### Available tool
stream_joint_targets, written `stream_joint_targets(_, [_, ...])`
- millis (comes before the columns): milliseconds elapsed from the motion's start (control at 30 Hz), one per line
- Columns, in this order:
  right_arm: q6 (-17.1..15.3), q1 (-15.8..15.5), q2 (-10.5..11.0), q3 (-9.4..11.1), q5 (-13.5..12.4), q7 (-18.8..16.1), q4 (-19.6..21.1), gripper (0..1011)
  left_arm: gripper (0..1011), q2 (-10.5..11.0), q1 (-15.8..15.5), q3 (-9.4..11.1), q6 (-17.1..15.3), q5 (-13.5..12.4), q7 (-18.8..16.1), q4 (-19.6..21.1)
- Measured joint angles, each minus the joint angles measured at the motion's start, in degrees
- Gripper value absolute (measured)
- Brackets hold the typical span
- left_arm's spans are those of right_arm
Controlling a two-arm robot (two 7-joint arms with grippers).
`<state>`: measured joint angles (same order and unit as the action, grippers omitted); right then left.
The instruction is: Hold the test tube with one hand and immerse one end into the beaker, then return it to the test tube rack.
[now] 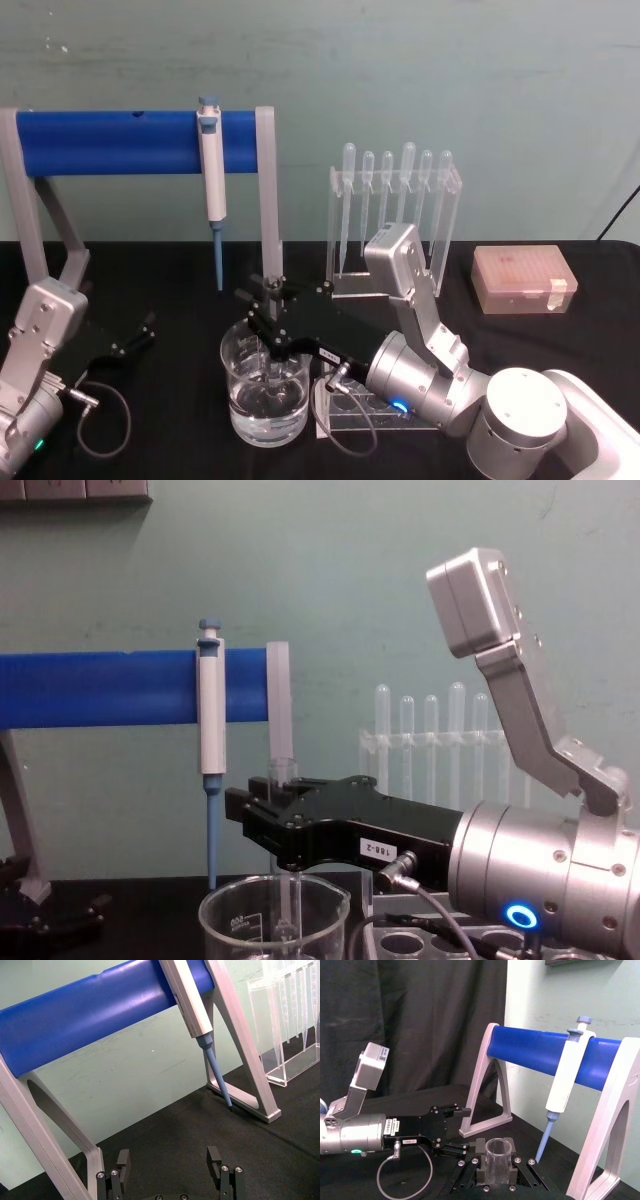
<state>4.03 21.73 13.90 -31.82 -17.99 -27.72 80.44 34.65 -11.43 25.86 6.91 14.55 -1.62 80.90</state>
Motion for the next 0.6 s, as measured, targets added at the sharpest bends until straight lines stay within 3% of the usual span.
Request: stream_joint_targets(600, [0.00, 0.00, 0.00, 0.00, 0.00, 0.00, 0.00, 222, 1000, 0.00, 0.00, 0.00, 0.00, 0.00, 0.00, 0.00])
